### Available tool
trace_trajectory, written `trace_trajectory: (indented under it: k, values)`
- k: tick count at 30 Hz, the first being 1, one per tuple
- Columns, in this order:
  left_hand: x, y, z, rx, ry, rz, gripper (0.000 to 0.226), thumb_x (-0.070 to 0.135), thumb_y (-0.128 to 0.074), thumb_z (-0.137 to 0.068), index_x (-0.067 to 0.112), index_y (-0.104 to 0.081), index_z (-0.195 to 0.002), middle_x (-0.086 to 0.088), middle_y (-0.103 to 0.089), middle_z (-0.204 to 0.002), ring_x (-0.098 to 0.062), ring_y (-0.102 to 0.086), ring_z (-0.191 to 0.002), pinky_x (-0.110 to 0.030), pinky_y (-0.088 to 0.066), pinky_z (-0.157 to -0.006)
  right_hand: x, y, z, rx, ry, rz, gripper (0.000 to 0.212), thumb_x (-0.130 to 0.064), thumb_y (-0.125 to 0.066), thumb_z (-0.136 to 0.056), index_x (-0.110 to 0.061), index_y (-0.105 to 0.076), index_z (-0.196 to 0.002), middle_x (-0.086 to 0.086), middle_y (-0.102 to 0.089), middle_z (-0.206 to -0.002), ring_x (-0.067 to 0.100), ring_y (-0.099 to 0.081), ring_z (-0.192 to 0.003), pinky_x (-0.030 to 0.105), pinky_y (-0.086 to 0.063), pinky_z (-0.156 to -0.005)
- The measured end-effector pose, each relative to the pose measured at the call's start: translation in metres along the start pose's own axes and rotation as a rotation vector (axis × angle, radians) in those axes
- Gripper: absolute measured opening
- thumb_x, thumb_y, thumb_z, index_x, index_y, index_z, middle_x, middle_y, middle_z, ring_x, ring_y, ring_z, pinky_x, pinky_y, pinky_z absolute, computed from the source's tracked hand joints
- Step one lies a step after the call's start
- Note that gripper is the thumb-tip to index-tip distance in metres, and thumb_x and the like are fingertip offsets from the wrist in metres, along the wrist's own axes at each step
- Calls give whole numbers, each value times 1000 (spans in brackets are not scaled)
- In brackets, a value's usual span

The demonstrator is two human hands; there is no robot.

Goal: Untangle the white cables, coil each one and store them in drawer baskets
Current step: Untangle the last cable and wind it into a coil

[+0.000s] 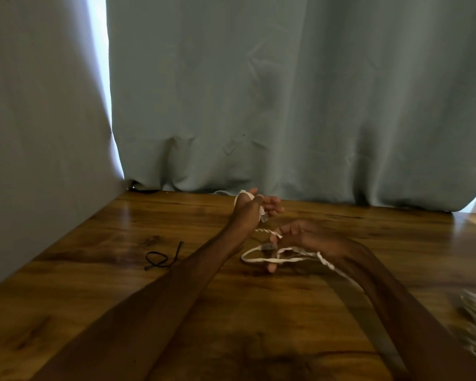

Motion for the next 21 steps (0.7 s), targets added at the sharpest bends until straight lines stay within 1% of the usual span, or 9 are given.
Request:
trace_trajectory:
  k: [2,4,7,9,12,13,15,17,21]
  values:
    - [-2,-2,6,-64,-124,-294,33,1,-37,-106,8,-36,-139,-8,-72,-74,-18,-70,-60,-28,-56,-60,-1,5,5,-5,14,-84,33,-22,-55,-103,6,-72,-106,40,-67,-110,35,-73,-98,38,-57,-97]
    - [2,-3,16,-129,-275,-631,29,13,-44,-104,9,-51,-131,-9,-69,-83,-18,-68,-73,-35,-56,-72,0,11,7,-9,27,-181,51,-40,-49,-103,5,-71,-113,45,-61,-113,50,-66,-99,54,-51,-99]
    - [4,-5,26,-188,-377,-967,36,34,-49,-102,1,-64,-100,-19,-63,-87,-28,-62,-81,-49,-51,-77,1,17,9,-104,12,-376,96,-70,-28,-99,17,-66,-110,41,-52,-89,40,-55,-76,44,-53,-79]
    - [6,-5,27,-183,-385,-1038,47,46,-46,-100,5,-68,-96,-15,-65,-91,-25,-63,-86,-50,-50,-82,6,24,10,-112,-62,-472,121,-86,-12,-89,21,-63,-114,31,-47,-88,34,-50,-70,35,-54,-68]
    - [20,0,23,-115,-477,-1123,41,44,-44,-100,16,-73,-92,-2,-68,-91,-17,-64,-89,-44,-51,-86,8,35,10,-77,-67,-525,134,-98,-15,-76,18,-62,-123,38,-60,-92,36,-57,-71,38,-53,-74]
    - [25,4,21,-86,-495,-1132,39,44,-45,-100,18,-72,-88,0,-68,-88,-17,-64,-88,-42,-51,-85,8,38,9,-60,-62,-555,137,-99,-15,-74,22,-58,-123,32,-64,-80,30,-57,-61,36,-53,-68]
    - [34,12,18,-28,-497,-1149,39,48,-50,-100,20,-66,-79,2,-64,-80,-18,-63,-81,-39,-50,-78,8,47,9,25,-53,-586,137,-98,-13,-73,25,-52,-119,15,-50,-55,18,-42,-42,29,-45,-50]
    - [41,19,18,29,-503,-1201,44,54,-53,-99,21,-55,-70,2,-60,-73,-19,-60,-74,-37,-46,-70,4,64,12,168,-16,-593,121,-97,-17,-75,8,-57,-120,7,-36,-53,14,-29,-40,24,-30,-42]
    - [44,42,9,82,-364,-1154,66,77,-50,-91,19,-42,-60,4,-50,-59,-17,-52,-59,-37,-37,-60,8,107,28,488,125,-681,82,-74,-59,-80,-3,-66,-121,-10,-26,-47,5,-24,-39,21,-17,-42]
Point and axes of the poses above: each hand's wrist, its own z-axis away from the middle knuckle, its own y-axis out of the back of the hand, x = y × z, the point moved 7 cm from there along -z, towards the middle knuckle
